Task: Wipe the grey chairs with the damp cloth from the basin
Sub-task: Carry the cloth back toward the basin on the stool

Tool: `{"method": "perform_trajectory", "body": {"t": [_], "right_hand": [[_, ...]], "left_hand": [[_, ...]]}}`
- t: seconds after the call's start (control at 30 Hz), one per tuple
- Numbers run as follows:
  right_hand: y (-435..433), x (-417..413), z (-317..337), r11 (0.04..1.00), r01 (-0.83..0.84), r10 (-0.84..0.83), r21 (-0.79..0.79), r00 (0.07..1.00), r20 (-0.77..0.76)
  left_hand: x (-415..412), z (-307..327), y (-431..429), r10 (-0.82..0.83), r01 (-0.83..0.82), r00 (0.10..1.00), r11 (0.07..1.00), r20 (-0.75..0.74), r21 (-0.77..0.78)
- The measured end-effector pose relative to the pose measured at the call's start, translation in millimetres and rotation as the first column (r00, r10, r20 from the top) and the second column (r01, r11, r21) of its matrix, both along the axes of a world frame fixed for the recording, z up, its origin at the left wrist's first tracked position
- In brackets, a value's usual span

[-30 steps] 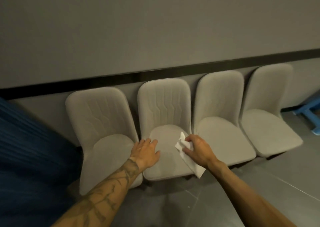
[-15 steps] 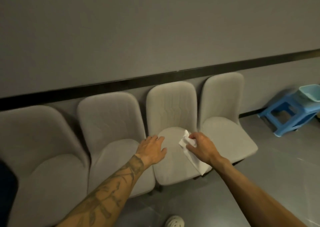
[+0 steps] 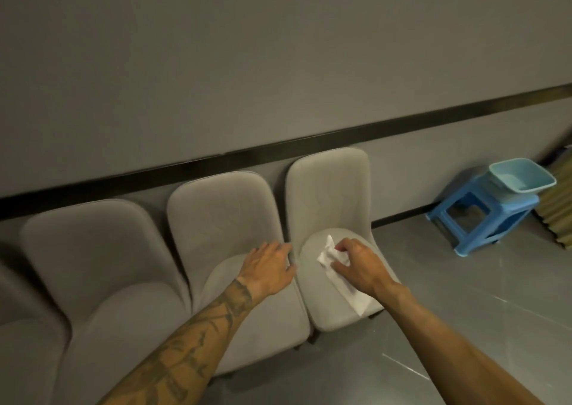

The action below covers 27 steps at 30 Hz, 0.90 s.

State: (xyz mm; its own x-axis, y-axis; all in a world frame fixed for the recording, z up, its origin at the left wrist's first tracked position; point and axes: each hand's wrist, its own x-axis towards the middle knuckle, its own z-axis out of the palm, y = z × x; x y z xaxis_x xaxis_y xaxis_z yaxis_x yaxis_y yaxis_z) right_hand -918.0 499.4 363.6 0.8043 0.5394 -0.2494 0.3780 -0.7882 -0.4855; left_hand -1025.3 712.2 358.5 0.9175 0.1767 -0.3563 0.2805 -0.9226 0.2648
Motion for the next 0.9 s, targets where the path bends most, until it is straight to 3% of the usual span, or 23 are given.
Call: {"method": "perform_trajectory", "body": {"t": [0.37,0.9], "right_hand": [[-201.9,184.3,11.8,1.0,0.019,-0.02,0.021,1.0,0.019],[-393.6,481.4,17.3,0.997,0.072,-0.074,0.022,0.996,0.052]], "left_hand": [[176.0,18.9,-207.8,0.02,-0.02,0.999,1.0,0.026,0.005],[482.4,19.4,-390.4,-0.001,0.001,0.999,1.0,0.052,-0.005]]}}
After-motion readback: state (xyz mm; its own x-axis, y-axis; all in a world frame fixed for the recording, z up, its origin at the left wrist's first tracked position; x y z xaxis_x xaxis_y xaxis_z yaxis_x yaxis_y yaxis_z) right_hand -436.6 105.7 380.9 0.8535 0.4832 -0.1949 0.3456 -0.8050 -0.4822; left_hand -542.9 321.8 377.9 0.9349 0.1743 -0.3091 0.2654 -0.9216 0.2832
